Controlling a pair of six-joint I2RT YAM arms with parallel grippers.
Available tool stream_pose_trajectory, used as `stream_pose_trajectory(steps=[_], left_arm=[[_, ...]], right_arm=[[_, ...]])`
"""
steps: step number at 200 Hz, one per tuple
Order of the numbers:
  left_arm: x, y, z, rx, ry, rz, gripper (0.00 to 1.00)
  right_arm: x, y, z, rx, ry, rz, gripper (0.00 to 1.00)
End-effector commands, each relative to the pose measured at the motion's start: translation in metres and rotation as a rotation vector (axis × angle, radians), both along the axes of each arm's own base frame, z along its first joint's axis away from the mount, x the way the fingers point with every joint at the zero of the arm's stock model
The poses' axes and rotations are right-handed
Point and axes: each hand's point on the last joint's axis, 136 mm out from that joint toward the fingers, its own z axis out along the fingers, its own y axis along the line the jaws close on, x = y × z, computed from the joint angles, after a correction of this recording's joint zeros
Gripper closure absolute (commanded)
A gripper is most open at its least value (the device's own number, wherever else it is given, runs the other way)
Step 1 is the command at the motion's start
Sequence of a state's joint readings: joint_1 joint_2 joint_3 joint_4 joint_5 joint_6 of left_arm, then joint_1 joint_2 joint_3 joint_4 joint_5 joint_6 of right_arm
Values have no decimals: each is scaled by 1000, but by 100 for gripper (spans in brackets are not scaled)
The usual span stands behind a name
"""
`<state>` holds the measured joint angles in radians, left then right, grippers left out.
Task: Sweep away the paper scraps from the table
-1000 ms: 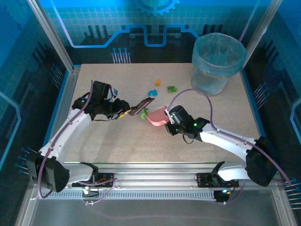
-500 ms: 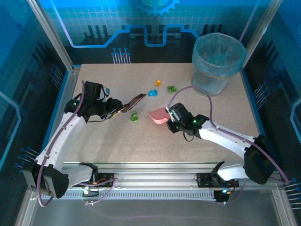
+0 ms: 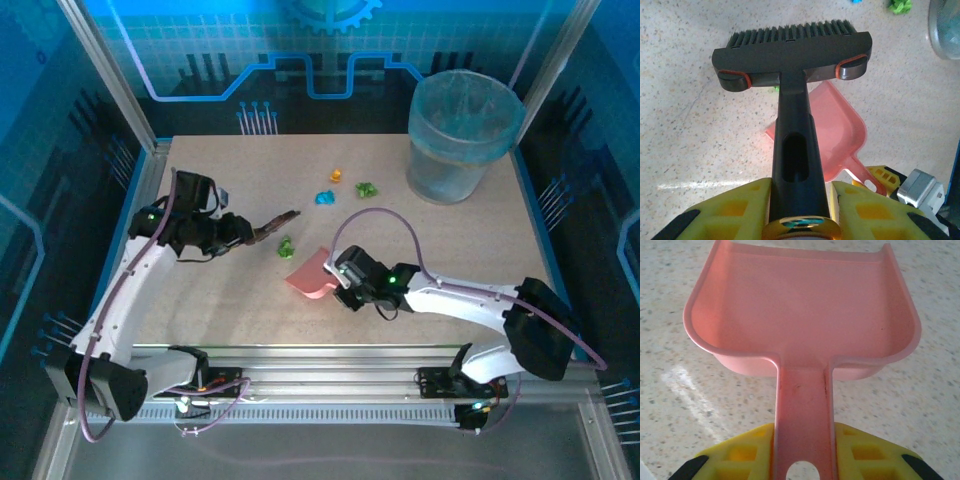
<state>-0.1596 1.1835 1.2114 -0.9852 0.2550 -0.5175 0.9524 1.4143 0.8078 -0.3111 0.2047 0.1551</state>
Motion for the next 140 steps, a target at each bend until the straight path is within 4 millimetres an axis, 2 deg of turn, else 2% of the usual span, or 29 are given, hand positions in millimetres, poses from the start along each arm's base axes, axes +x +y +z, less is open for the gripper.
stream_pose_trajectory(steps=[1,44,99,119,140], left_arm=[[-7,-2,3,-6,6,-47,95],[-14,-21,-2,-88,38,-94,95],[-23,-45,-7,-103,69,-196,95],[-23,-54,3,-150,45,-218,95],[-17,-52,18,-148,-19,-200,95]], right_arm=[[-12,10,-19,-34,22,84,100],[13,23,-34,-44,15,31,100],[38,16,-50,-32,34,-29,100],[43,14,-53,-34,25,-30,100],[46,11,-57,-27,7,-40,100]])
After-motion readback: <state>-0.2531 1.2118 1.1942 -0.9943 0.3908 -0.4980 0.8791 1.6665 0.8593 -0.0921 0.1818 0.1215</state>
